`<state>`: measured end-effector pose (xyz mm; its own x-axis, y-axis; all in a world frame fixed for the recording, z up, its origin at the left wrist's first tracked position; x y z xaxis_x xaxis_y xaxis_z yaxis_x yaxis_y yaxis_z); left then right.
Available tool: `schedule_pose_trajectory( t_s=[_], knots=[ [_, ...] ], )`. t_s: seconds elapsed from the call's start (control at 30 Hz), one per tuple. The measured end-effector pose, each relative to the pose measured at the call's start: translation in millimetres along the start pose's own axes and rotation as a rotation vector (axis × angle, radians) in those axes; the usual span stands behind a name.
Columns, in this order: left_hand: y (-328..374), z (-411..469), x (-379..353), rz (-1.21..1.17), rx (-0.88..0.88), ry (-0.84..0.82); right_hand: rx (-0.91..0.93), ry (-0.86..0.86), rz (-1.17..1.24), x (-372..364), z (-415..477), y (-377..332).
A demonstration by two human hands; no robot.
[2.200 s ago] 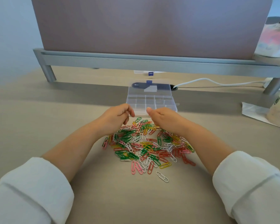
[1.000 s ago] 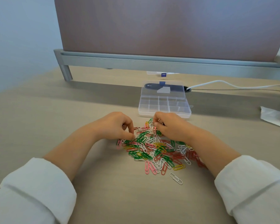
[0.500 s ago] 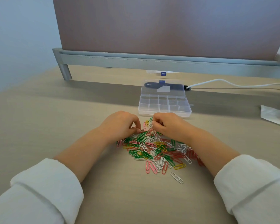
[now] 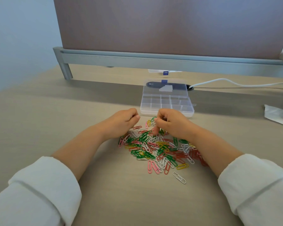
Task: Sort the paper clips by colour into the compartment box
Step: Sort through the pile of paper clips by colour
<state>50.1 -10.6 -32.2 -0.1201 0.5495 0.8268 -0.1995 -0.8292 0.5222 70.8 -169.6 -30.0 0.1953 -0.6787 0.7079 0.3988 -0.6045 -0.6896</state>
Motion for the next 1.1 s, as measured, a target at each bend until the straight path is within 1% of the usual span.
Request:
schedule_pose_trajectory(
  t_s=[0.1,0.2,0.3,0.37,0.47,0.53,0.67,0.73,0.83,0.93,1.1],
  knots=[
    [-1.6,0.2,3.9,-0.036,0.015,0.017,-0.034,0.036,0.066,1.1,2.2,3.2],
    [-1.5,-0.9,4.4,-0.050,0.004,-0.005,-0.064,0.093,0.135,4.2,2.1,3.2],
    [-2.8,-1.5,3.9,-0.101,0.011,-0.030,-0.082,0.092,0.200,4.8,0.9,2.0],
    [-4.3,-1.3,3.4,-0.138,0.051,-0.031,-0.079,0.073,0.220,4.2,1.5,3.0],
    [-5.4,-1.7,1.7,-0.304,0.169,-0.040,-0.066,0.071,0.206,4.4,0.5,2.9],
    [-4.7,-1.2,3.3,-0.357,0.187,-0.024,-0.047,0.077,0.167,5.0,0.0,2.2],
    [-7.3,0.3,8.3,-0.289,0.160,0.029,-0.003,0.050,0.089,3.4,0.6,0.0],
    [-9.5,-0.1,8.2,-0.262,0.161,0.014,0.011,0.025,0.073,2.0,0.1,-1.4],
    [-10.5,-0.6,7.3,-0.240,0.161,0.005,-0.023,-0.005,0.098,-0.9,-0.7,-0.1],
    [-9.7,-0.6,6.8,-0.271,0.159,0.014,-0.023,0.006,0.109,-2.4,1.1,1.6],
    [-1.3,-1.6,0.3,-0.329,0.123,-0.025,-0.057,0.066,0.084,0.1,5.9,8.0]
  ],
)
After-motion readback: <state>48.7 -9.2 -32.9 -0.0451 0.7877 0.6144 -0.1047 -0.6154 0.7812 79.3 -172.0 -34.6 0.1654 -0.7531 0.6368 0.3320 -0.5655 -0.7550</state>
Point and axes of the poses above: each hand's wrist, its own z-axis towards the middle knuckle, its own x-axis out of the back of the hand, y = z × x, the point moved 4 cm from there along z, towards the middle knuckle, and after that the axes turned 11 degrees about y, right-handed, at the moved point
